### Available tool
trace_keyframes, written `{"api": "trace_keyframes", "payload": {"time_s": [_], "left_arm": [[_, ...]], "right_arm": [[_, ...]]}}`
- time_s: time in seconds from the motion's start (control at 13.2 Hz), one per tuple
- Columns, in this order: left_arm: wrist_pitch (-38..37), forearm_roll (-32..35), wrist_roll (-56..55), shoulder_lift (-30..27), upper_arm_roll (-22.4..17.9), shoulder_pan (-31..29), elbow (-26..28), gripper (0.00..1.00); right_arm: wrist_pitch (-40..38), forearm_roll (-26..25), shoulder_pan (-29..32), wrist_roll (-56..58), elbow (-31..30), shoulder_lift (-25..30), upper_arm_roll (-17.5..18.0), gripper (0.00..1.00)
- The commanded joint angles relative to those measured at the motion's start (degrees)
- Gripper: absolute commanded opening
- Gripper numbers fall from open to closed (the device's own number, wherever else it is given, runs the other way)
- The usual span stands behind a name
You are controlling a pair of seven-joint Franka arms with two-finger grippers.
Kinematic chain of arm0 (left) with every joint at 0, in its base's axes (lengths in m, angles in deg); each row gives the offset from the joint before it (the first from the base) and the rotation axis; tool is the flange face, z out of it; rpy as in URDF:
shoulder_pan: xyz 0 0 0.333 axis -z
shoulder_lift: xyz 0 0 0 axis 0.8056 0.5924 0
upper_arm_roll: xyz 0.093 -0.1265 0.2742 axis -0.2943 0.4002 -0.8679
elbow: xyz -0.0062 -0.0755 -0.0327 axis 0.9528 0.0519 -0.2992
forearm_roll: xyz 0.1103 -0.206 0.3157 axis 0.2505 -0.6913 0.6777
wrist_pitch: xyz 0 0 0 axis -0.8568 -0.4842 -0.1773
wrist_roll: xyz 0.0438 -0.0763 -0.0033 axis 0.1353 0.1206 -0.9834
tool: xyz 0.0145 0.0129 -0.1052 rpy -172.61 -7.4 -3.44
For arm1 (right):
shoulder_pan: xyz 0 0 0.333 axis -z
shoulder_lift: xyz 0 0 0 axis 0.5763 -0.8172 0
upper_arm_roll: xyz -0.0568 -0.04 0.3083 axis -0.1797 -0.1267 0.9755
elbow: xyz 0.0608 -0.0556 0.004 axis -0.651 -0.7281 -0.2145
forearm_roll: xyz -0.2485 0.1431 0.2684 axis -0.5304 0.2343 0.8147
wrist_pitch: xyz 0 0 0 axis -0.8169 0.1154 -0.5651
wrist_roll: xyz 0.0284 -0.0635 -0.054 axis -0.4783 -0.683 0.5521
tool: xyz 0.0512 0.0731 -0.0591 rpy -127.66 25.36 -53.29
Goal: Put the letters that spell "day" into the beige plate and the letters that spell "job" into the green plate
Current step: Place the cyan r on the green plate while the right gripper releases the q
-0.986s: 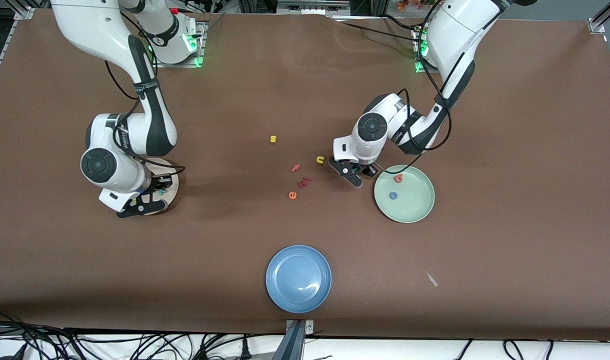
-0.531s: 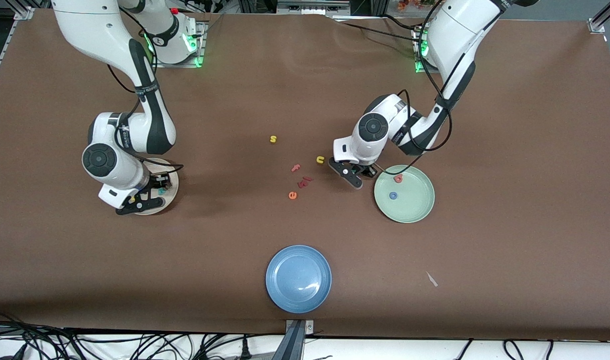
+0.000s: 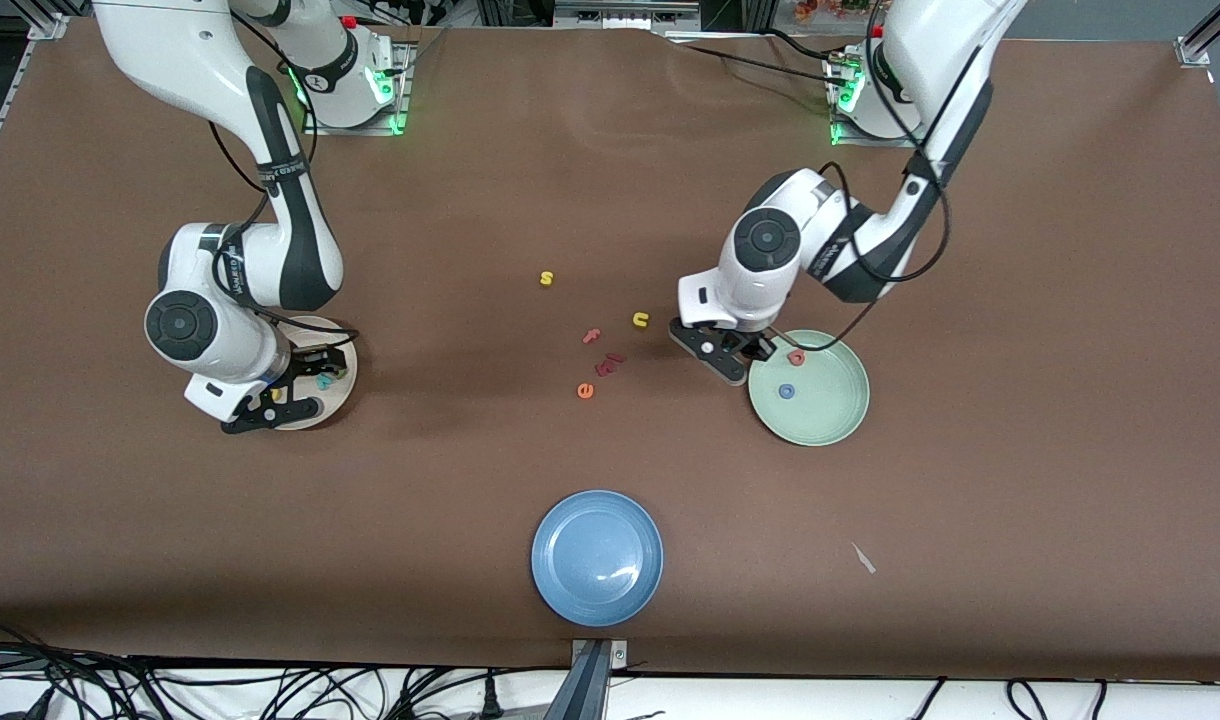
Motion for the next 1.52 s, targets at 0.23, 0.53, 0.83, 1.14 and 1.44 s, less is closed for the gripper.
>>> {"api": "trace_keyframes", "payload": {"time_s": [0.23, 0.53, 0.83, 1.14, 1.44], "left_arm": [[2.2, 1.9, 10.0, 3.6, -0.2, -7.8, -0.2, 0.0], [3.8, 2.1, 10.2, 5.3, -0.2, -10.4, 0.2, 0.0], [3.6, 3.1, 10.3, 5.6, -0.2, -12.2, 0.2, 0.98], [2.1, 3.2, 10.8, 0.1, 0.0, -13.4, -0.5, 1.0], [-8.0, 1.3, 10.2, -5.0, 0.5, -13.4, -6.7, 1.0]], "right_arm": [[-19.5, 0.5, -0.7, -7.9, 10.1, 0.9, 0.6, 1.0], [-30.4, 0.3, -0.8, -10.0, 15.9, 0.9, 0.5, 1.0], [-36.3, -0.4, -1.5, -12.2, 18.4, 3.7, 1.2, 1.0], [-38.4, -6.3, 7.6, -15.9, 17.3, 11.1, 15.1, 1.0], [-38.5, -7.3, 15.4, -14.5, 13.9, 20.7, 20.9, 1.0]]}}
